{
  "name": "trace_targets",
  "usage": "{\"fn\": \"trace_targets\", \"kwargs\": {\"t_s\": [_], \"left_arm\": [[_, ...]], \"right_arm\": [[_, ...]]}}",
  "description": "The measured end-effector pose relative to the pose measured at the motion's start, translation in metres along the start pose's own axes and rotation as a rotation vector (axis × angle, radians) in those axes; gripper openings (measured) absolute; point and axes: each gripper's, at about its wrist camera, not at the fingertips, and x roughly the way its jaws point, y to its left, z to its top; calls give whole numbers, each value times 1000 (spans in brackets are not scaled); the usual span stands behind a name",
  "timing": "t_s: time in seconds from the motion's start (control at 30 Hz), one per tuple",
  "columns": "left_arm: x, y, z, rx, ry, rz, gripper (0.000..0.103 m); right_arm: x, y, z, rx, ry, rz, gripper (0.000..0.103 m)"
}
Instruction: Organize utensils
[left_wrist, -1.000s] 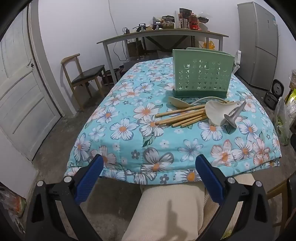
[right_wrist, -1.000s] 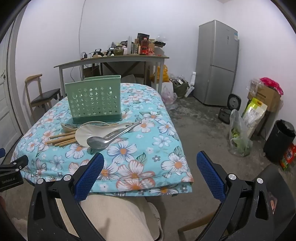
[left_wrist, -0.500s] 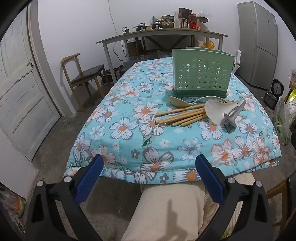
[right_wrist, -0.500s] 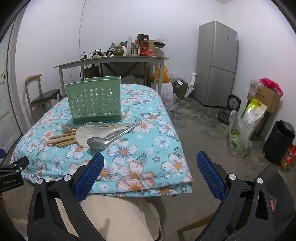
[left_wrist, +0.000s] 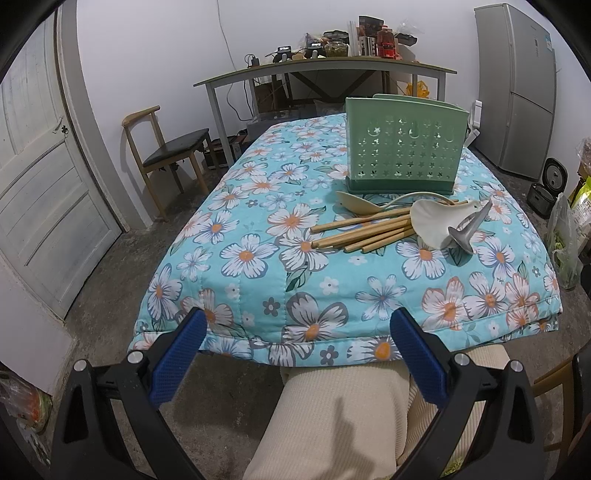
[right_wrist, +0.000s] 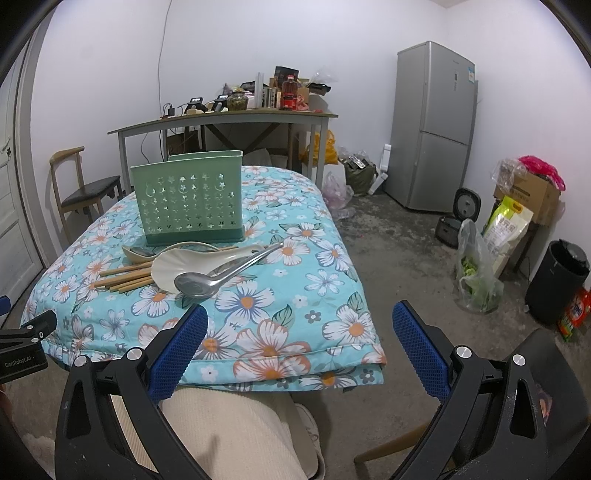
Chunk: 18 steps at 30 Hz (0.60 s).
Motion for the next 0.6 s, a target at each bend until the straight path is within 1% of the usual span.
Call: {"fn": "trace_targets", "kwargs": {"t_s": [0.6], "left_arm": [[0, 0, 0, 0, 0, -1, 97]], "right_arm": [[-2, 1, 5, -1, 0, 1, 96]]}}
